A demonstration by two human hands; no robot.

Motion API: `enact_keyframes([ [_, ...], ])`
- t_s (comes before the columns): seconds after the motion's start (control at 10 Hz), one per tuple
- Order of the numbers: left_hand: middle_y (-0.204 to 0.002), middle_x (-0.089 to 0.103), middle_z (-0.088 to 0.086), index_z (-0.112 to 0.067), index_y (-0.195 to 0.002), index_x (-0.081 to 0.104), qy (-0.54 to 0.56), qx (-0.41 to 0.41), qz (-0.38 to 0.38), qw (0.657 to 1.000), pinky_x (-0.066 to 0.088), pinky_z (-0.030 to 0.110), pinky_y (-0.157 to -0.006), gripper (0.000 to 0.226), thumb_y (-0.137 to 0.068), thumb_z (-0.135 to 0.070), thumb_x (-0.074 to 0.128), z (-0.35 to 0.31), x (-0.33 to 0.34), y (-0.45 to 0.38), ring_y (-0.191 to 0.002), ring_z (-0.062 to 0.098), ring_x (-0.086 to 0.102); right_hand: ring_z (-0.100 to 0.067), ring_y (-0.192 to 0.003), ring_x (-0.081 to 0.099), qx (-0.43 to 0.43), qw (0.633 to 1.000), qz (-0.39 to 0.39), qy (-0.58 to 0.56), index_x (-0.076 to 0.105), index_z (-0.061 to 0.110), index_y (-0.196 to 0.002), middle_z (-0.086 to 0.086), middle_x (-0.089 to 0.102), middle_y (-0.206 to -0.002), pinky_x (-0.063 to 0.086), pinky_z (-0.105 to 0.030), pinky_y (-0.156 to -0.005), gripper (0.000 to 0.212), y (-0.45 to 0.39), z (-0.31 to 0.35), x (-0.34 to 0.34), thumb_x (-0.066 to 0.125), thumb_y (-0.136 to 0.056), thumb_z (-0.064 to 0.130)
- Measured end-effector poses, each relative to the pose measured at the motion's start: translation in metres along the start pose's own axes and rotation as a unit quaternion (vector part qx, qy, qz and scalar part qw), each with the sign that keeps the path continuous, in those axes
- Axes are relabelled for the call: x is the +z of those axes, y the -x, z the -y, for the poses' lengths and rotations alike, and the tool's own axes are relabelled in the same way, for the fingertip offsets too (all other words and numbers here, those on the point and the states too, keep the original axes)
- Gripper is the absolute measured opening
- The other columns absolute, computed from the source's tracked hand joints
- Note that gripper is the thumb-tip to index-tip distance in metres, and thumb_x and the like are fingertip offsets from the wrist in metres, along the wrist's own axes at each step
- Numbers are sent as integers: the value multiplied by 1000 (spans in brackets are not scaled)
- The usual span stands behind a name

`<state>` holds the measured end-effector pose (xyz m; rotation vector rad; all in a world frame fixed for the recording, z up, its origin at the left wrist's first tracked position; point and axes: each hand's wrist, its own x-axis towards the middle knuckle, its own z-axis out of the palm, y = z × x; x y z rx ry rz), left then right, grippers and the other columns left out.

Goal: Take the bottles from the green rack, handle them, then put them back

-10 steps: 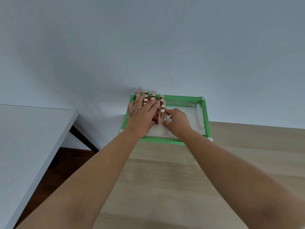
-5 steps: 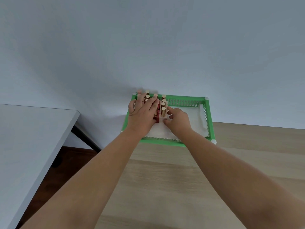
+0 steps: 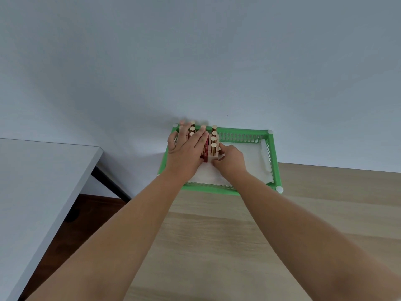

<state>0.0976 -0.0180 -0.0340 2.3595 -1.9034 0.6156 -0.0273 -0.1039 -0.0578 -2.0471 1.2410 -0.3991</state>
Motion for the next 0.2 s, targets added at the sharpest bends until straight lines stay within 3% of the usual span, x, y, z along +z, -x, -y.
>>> enact_keyframes([
  [0.1, -149, 42, -8, -22, -141, 43, 3, 0, 7, 1000, 10, 43, -107, 70, -80, -54, 60, -2, -1, -1, -143, 29, 25, -24, -91, 60, 21, 1000, 5, -9, 59, 13, -110, -11, 61, -110, 44, -28, -70, 38, 0, -3, -2, 71, -76, 21],
  [0.2, -155, 30, -10, -23, -147, 33, 35, -4, 21, 999, 9, 44, -111, 74, -85, -62, 45, -4, -7, 3, -147, 27, 12, -17, -95, 61, 34, 997, -22, -70, 38, 15, -140, -7, 51, -131, 50, -33, -84, 70, 14, 1, -15, 70, -79, 26],
])
